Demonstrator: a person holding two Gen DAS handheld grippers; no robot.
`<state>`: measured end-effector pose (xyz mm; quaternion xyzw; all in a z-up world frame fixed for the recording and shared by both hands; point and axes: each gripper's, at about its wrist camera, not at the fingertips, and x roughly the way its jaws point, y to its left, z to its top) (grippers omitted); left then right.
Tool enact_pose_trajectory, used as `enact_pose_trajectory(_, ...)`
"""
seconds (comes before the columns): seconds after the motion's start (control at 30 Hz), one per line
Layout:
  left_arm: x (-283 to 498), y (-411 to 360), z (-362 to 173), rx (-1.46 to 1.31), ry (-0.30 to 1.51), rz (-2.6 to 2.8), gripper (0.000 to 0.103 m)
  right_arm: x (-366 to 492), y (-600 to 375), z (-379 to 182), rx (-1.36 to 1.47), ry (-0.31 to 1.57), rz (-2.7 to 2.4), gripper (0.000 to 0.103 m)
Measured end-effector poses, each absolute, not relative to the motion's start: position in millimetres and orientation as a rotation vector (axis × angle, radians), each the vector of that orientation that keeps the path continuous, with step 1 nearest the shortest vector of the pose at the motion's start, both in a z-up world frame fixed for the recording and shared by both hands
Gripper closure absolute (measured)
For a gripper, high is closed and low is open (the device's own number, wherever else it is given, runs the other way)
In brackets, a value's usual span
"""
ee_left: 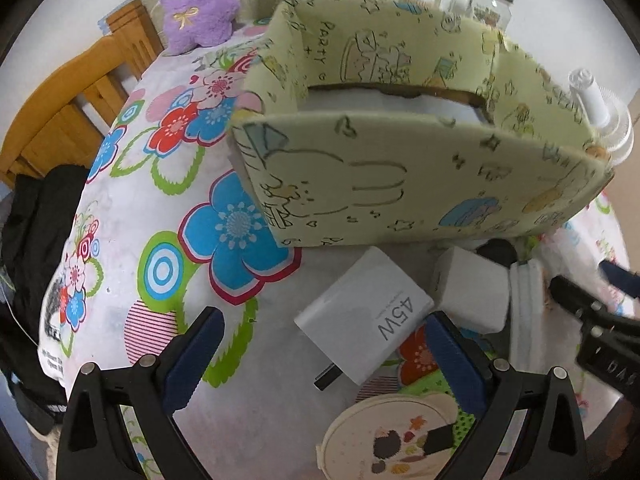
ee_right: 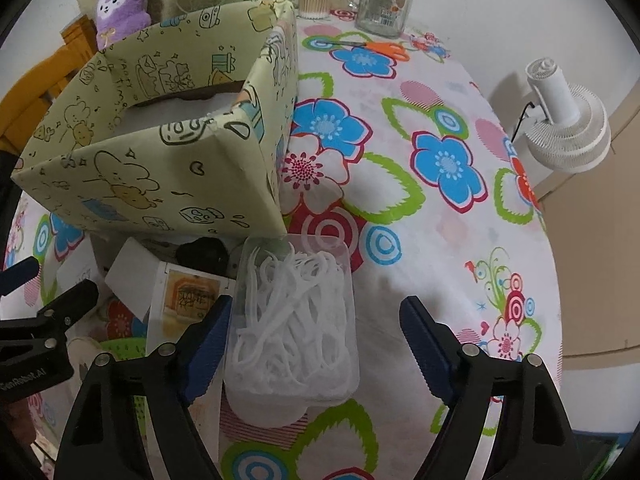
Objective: Organize rigid objects
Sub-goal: 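Reach the left tool to the white charger while the right tool reaches the clear floss-pick box, then grasp the white charger with the left tool while the right tool grasps the floss-pick box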
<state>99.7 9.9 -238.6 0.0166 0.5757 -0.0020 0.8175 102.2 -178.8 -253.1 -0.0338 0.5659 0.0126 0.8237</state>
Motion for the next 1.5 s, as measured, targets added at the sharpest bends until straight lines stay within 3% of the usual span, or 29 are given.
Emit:
enact_pose_trajectory(0.23, 104.2, 3.8, -248.0, 0.084, 1.231, -0.012, 0.002, 110.8, -180.6, -257.1, -0.055, 1.203, 0.028, 0.022)
enact_pose_trajectory(0.5, 113.6, 2.6, -253.9, 0.11, 1.238, -0.012, 0.002, 115.9, -178.3, -259.5, -0.025, 1.208, 0.04, 0.032)
enact_pose_trajectory(0.57, 115.9, 0.5, -254.8, 0.134, 1.232, -0.013, 0.002, 117.0, -176.9, -263.3, -0.024, 1.227, 0.046, 0.04)
enact_pose_trajectory(0.7, 120.0, -2.7, -256.2, 0.176, 1.218, -0.015, 0.003, 117.6, -175.8, -263.5, -0.031, 1.221, 0.044, 0.04)
enact_pose_trajectory(0.8, 119.4, -5.5, -255.7, 0.175, 1.221, -0.03, 0.012, 117.3, -174.5, -263.1, -0.041, 1.216, 0.042, 0.04)
enact_pose_trajectory(0.9, 117.4, -6.2, -253.7, 0.146, 1.226, -0.07, 0.031, 116.1, -172.8, -262.5, -0.057, 1.21, 0.037, 0.041)
enact_pose_trajectory(1.17, 110.5, -6.0, -252.7, 0.132, 1.229, -0.059, 0.033, 110.4, -173.6, -255.4, -0.045, 1.192, 0.022, 0.041)
enact_pose_trajectory(1.3, 101.7, -8.8, -247.1, 0.113, 1.227, -0.056, 0.044, 106.8, -171.9, -250.2, -0.044, 1.184, 0.021, 0.041)
enact_pose_trajectory(1.5, 97.0, -4.8, -240.1, 0.075, 1.221, -0.058, 0.048, 101.3, -166.2, -244.2, -0.032, 1.18, 0.041, 0.041)
